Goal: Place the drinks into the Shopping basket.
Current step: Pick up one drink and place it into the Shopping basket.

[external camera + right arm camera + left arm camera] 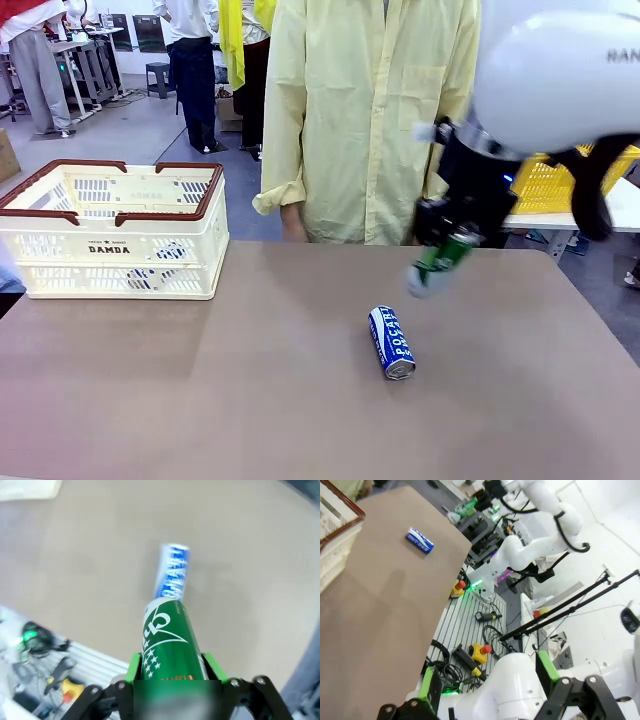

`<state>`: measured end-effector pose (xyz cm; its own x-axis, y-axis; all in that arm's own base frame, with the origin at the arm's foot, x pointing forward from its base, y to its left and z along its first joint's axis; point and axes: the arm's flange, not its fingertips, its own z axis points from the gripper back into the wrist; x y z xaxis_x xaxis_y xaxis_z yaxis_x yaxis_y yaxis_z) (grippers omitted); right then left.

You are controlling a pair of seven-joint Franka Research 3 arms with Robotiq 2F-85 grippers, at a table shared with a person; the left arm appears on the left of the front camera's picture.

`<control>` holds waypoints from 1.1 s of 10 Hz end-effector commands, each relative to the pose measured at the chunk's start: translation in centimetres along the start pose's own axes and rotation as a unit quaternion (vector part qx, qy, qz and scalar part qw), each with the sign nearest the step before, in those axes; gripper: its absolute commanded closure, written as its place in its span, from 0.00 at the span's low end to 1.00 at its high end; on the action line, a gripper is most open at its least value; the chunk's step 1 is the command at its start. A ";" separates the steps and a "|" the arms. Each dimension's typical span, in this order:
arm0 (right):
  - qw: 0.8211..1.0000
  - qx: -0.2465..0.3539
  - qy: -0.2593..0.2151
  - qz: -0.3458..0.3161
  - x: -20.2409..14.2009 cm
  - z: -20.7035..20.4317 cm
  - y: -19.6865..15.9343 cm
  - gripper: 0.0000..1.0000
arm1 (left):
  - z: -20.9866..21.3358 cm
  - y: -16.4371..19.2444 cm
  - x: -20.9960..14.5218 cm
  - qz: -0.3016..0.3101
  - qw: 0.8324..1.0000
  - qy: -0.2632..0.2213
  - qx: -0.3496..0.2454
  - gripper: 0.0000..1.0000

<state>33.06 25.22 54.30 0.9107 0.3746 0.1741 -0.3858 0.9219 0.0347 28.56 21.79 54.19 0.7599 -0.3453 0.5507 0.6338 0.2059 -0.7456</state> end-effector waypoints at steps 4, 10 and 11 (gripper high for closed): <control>0.985 0.027 0.033 0.166 9.0 -4.6 16.3 1.00 | -0.1 -0.2 0.2 0.003 1.000 -0.010 0.000 0.00; 0.970 -0.040 0.151 0.186 11.8 -16.2 24.4 1.00 | -0.1 -0.2 0.2 0.003 1.000 -0.010 0.000 0.00; 0.968 -0.042 0.163 0.186 11.5 -17.4 24.2 1.00 | -0.1 -0.2 0.2 0.003 1.000 -0.010 0.000 0.00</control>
<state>36.26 53.19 39.01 0.6916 0.7045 -0.1591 -0.7156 0.6982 -0.0187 28.56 21.79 54.18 0.7599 -0.3451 0.5508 0.6339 0.2062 -0.7454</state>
